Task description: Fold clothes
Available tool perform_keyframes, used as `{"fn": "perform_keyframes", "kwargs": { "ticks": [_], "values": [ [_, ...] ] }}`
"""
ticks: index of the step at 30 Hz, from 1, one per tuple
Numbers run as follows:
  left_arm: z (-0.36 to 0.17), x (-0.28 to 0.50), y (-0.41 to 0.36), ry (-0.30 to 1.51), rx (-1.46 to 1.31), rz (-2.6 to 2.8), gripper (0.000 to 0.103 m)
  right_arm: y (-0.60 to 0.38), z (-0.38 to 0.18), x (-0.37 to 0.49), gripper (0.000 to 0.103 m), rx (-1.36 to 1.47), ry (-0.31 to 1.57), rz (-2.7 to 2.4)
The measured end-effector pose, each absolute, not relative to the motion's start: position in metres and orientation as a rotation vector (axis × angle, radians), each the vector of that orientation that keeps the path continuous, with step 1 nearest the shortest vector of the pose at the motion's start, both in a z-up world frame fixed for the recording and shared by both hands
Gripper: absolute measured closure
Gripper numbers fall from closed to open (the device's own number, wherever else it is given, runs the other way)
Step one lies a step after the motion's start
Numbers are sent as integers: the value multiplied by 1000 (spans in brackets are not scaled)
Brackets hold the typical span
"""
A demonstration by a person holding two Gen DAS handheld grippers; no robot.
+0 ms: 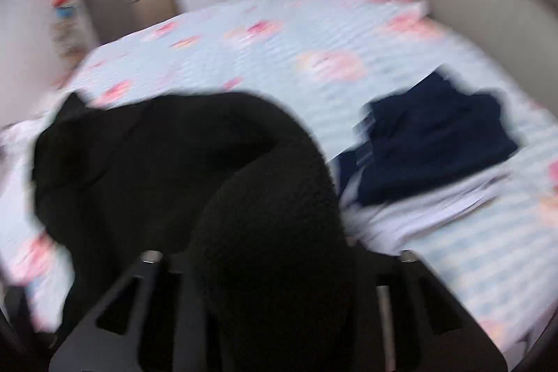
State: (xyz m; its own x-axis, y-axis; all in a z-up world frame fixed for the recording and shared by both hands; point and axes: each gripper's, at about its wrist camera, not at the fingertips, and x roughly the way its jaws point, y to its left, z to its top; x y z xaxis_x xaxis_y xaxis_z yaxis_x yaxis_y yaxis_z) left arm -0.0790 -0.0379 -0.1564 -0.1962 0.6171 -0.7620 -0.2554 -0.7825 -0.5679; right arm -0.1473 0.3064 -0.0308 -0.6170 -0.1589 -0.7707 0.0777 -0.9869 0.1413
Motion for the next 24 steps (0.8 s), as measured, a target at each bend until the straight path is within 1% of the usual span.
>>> {"fn": "perform_keyframes", "kwargs": {
  "ticks": [1, 2, 3, 4, 5, 6, 9, 11, 12, 13, 14, 15, 16, 17, 18, 19, 21, 24],
  "values": [
    [-151, -80, -51, -485, -1491, 2005, 56, 299, -36, -139, 56, 1305, -118, -2663],
    [-143, -81, -64, -519, -1465, 2017, 49, 291, -43, -132, 52, 1308, -99, -2617],
    [-131, -82, -79, -534, -1423, 2068, 40, 283, -49, -125, 46, 1311, -80, -2572],
    [-120, -83, -93, -548, -1379, 2119, 31, 274, -55, -118, 42, 1313, -61, -2527],
    [-107, -85, -103, -558, -1342, 2179, 27, 266, -62, -111, 38, 1314, -43, -2482],
    [-99, -90, -110, -574, -1311, 2226, 21, 257, -67, -108, 29, 1308, -31, -2452],
    [-91, -117, -120, -668, -1280, 2272, 20, 249, -78, -118, 26, 1308, -1, -2485],
    [-101, -134, -104, -692, -1324, 2251, 20, 245, -87, -130, 25, 1363, 21, -2567],
    [-109, -143, -95, -699, -1348, 2245, 20, 245, -92, -134, 20, 1382, 18, -2596],
    [-116, -152, -87, -701, -1372, 2244, 20, 251, -99, -140, 18, 1413, 8, -2597],
    [-123, -157, -80, -663, -1395, 2285, 22, 258, -108, -146, 19, 1469, -12, -2576],
    [-129, -162, -73, -623, -1418, 2325, 55, 263, -116, -146, 32, 1505, -21, -2556],
    [-134, -168, -66, -578, -1443, 2366, 96, 268, -122, -142, 54, 1514, -13, -2559],
    [-129, -171, -61, -501, -1491, 2413, 94, 274, -127, -138, 64, 1524, -5, -2562],
    [-133, -164, -67, -492, -1501, 2423, 94, 281, -130, -134, 75, 1528, -6, -2578],
    [-133, -158, -70, -502, -1487, 2420, 94, 292, -130, -129, 81, 1527, -17, -2608],
    [-132, -140, -79, -443, -1499, 2455, 95, 314, -125, -124, 83, 1523, -60, -2674],
    [-127, -108, -102, -437, -1522, 2475, 95, 334, -103, -124, 85, 1456, -45, -2801]
  ]
}}
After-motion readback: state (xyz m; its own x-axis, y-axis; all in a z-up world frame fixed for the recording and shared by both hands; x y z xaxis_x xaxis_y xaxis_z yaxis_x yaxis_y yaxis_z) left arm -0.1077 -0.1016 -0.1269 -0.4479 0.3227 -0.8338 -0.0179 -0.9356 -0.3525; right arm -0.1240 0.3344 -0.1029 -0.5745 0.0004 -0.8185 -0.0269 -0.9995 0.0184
